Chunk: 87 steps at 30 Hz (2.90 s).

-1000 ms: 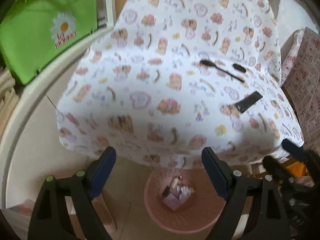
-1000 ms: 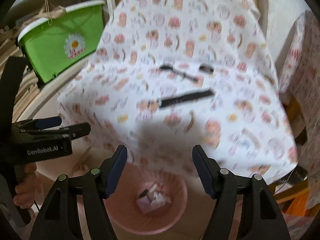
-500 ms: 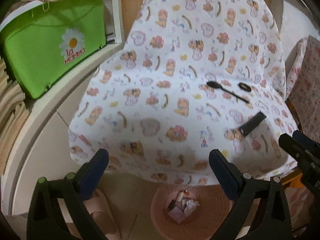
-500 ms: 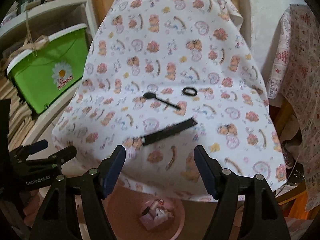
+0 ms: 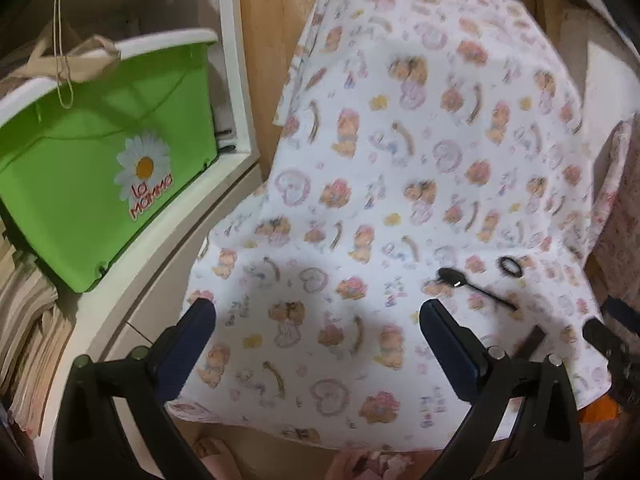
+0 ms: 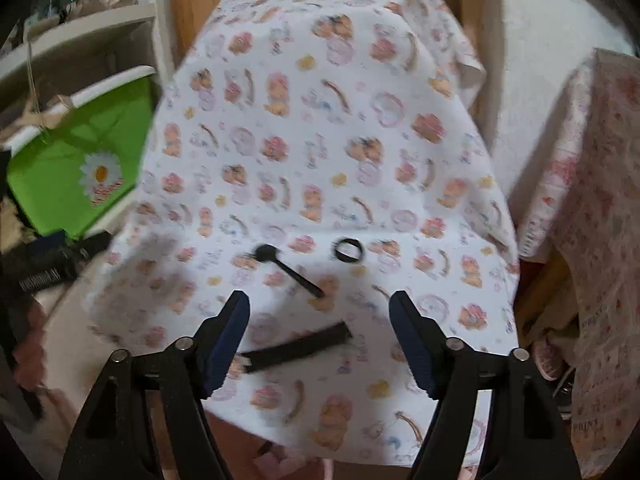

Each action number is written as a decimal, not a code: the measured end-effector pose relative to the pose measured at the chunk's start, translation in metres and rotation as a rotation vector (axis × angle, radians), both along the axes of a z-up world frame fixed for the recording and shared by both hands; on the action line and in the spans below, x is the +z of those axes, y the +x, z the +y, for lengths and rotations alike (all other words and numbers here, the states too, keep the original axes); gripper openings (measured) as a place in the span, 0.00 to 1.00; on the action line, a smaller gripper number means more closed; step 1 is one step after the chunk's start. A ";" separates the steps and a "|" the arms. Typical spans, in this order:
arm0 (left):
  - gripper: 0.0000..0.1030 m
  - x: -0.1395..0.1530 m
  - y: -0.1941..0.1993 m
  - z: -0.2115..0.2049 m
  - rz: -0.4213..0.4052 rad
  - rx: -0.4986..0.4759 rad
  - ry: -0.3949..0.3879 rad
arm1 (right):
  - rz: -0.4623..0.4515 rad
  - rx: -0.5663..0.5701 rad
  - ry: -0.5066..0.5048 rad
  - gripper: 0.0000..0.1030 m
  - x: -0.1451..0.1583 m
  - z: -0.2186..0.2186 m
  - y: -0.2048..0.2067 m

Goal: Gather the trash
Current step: 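Move both grippers back over the cloth-covered table, then grasp the black comb with the right gripper, then grasp the black spoon by its handle with the left gripper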

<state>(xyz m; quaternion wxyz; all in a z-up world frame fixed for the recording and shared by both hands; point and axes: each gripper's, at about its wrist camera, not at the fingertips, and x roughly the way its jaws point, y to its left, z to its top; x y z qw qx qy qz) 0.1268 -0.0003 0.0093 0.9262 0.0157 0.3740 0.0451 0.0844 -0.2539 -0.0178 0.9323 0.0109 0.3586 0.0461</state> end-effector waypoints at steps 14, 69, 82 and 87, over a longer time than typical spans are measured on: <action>0.99 0.008 0.029 0.043 0.061 0.096 -0.098 | 0.052 -0.134 0.005 0.73 -0.044 0.025 0.015; 0.75 -0.065 0.080 -0.131 0.217 -0.179 -0.233 | 0.117 -0.155 0.153 0.15 -0.024 -0.068 0.036; 0.33 -0.098 0.094 -0.177 0.274 -0.139 -0.053 | 0.086 -0.153 0.156 0.15 -0.009 -0.084 0.031; 0.09 -0.096 0.084 -0.171 0.253 -0.165 -0.115 | 0.087 -0.152 0.153 0.15 -0.010 -0.082 0.030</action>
